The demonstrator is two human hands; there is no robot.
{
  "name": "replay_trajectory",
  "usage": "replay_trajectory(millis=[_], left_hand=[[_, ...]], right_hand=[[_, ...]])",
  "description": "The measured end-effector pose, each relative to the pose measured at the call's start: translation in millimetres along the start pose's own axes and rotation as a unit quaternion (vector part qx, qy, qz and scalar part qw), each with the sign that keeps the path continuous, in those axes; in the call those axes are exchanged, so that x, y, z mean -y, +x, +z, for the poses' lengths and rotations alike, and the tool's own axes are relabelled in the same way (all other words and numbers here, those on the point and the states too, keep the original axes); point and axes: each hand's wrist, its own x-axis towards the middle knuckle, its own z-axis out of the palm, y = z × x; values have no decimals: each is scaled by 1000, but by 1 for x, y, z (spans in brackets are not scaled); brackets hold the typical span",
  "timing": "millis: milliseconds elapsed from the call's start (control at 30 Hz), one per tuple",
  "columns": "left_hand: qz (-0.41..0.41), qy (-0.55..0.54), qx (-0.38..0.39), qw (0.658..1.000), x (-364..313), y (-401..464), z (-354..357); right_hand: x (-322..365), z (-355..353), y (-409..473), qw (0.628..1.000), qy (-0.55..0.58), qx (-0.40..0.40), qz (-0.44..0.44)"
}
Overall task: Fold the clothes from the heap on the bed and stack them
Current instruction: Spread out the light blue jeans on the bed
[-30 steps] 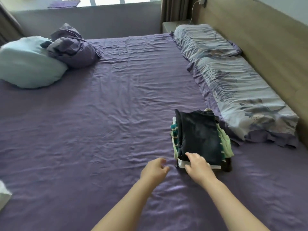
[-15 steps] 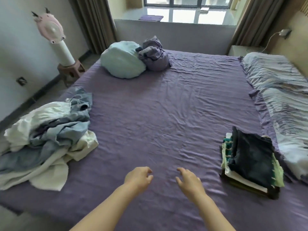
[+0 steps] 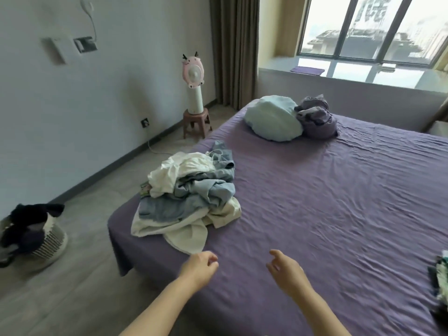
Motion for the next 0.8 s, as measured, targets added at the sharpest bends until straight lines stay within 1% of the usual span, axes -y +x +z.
replay_trajectory(millis=[67, 167, 333, 433, 633, 800], left_hand=[[-14, -6, -13, 1000, 36, -9, -18], [-38, -28, -34, 998, 82, -21, -42], [-47, -64, -74, 994, 129, -25, -67], [-55, -85, -77, 992, 144, -17, -71], [-76, -100, -51, 991, 161, 11, -69], [-87, -111, -16, 990, 159, 68, -87]], right_hand=[[34, 14, 2, 1000, 7, 2, -11], [82, 33, 3, 999, 0, 28, -31], [135, 46, 16, 997, -25, 48, -63], [148, 45, 34, 996, -37, 53, -66], [158, 52, 84, 995, -46, 61, -58], [165, 61, 143, 995, -6, 90, -38]])
